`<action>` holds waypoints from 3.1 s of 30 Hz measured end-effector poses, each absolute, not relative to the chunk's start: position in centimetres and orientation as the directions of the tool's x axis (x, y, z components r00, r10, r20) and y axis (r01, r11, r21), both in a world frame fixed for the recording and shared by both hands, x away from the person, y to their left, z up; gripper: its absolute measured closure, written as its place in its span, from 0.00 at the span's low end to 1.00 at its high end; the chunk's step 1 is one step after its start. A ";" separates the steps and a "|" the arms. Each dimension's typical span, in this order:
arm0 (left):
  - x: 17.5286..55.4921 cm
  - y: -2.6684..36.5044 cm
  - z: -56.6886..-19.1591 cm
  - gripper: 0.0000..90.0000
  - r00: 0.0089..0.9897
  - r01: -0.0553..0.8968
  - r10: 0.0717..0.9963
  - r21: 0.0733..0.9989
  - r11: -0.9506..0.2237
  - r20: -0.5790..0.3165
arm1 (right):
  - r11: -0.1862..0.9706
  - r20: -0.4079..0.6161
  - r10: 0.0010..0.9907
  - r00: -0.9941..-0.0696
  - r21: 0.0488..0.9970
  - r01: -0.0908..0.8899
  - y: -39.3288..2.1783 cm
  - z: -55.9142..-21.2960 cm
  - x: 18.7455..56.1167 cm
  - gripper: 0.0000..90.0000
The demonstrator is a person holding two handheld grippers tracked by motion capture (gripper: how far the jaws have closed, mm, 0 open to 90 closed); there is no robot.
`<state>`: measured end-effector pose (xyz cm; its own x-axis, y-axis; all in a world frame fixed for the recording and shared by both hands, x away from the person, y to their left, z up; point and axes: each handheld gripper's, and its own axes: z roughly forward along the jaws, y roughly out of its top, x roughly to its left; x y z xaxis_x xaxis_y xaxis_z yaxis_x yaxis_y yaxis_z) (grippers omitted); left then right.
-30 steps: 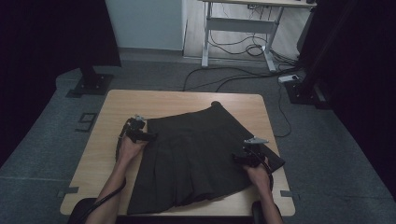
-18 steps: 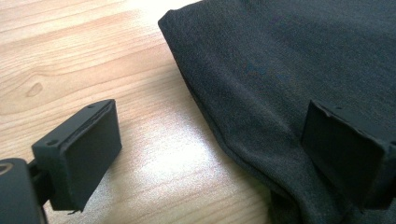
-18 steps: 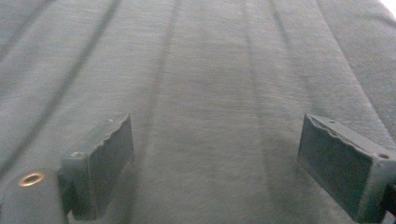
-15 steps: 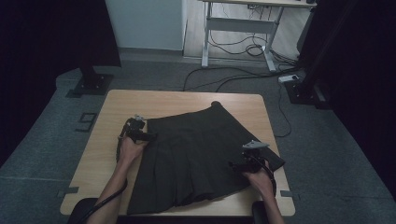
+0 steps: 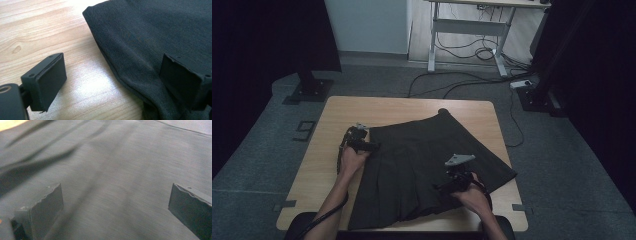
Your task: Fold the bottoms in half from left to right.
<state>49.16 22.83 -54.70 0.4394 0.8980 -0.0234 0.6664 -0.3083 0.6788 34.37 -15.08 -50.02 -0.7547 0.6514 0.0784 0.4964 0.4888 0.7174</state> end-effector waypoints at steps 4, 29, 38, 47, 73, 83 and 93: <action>49.2 22.8 -54.7 0.08 0.439 0.666 0.898 0.680 -0.308 -0.024 | 0.540 0.075 0.572 -0.817 0.715 0.444 -12.1 -49.4 33.4 0.00; 49.1 22.8 -54.7 0.08 0.438 0.666 0.898 0.680 -0.306 -0.025 | 0.768 0.060 0.201 -0.978 0.611 0.195 1.4 -52.4 28.3 0.00; 49.1 22.8 -54.7 0.08 0.439 0.665 0.898 0.681 -0.306 -0.025 | 0.808 -0.023 0.182 -0.983 0.574 0.136 2.3 -54.1 27.7 0.00; 48.9 22.7 -54.6 0.23 0.467 0.639 0.884 0.701 -0.317 -0.026 | 0.774 -0.018 0.230 -0.973 0.610 0.171 1.5 -53.3 28.2 0.51; 45.7 24.8 -53.6 0.94 0.497 0.637 0.868 0.674 -0.373 0.011 | 0.767 0.043 0.182 -0.982 0.619 0.169 4.7 -53.1 27.7 0.90; 42.0 29.8 -53.4 0.94 0.440 0.668 0.898 0.663 -0.338 0.014 | 0.774 0.067 0.082 -0.994 0.625 0.105 9.3 -53.1 25.6 0.89; 41.6 30.6 -51.8 0.96 0.427 0.647 0.904 0.705 -0.292 -0.017 | 0.747 0.040 0.090 -0.995 0.658 0.094 8.2 -51.3 25.2 0.91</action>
